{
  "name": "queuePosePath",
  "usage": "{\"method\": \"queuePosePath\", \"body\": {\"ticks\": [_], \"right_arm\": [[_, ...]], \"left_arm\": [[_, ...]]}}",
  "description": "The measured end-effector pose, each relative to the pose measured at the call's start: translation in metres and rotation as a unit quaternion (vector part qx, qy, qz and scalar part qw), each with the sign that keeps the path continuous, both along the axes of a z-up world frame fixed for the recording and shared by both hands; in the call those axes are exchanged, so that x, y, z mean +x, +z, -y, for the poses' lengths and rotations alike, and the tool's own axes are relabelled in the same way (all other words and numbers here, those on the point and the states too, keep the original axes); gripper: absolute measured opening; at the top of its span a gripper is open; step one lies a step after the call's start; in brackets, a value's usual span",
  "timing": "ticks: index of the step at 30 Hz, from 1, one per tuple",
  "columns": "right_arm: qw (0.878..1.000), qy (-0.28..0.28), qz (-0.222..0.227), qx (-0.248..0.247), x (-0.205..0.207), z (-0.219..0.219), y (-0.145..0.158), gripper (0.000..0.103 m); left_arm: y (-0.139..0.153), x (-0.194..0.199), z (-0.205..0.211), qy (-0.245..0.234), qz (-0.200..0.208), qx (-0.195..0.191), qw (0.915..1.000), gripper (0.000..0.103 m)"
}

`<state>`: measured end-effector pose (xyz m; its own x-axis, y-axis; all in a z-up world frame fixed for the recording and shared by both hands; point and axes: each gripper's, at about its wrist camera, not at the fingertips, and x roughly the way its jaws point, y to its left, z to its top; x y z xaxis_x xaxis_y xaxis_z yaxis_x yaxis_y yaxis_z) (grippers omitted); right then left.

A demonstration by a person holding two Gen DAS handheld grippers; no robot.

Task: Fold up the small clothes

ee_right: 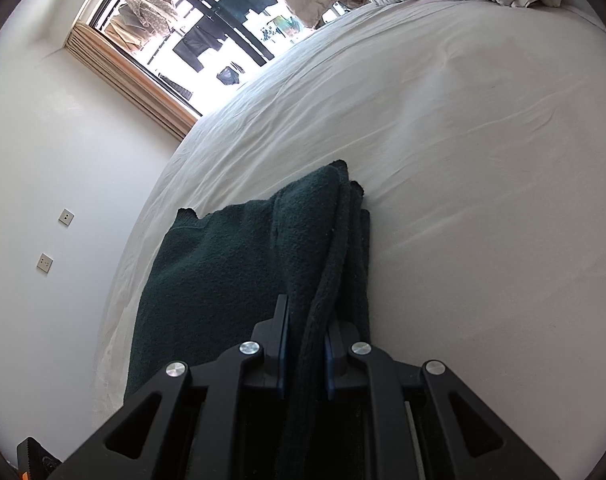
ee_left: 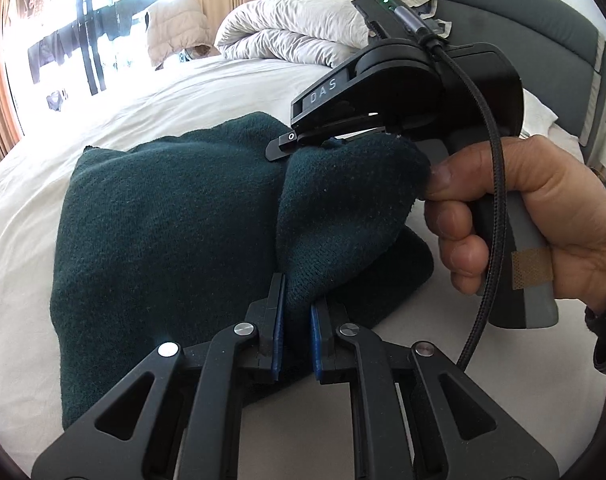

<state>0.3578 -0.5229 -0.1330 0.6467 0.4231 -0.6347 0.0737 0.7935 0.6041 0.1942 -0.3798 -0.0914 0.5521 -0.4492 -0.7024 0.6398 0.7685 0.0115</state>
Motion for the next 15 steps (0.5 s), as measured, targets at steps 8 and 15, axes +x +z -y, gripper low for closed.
{"method": "queuePosePath", "body": {"ticks": [8, 15], "right_arm": [[1.0, -0.026, -0.004, 0.002, -0.023, 0.011, 0.01, 0.039], [0.998, -0.01, 0.058, -0.02, -0.072, -0.002, 0.055, 0.051]], "left_arm": [[0.017, -0.022, -0.029, -0.026, -0.02, -0.011, 0.9994, 0.011], [0.031, -0.023, -0.088, 0.014, -0.032, -0.057, 0.9978, 0.011]]}}
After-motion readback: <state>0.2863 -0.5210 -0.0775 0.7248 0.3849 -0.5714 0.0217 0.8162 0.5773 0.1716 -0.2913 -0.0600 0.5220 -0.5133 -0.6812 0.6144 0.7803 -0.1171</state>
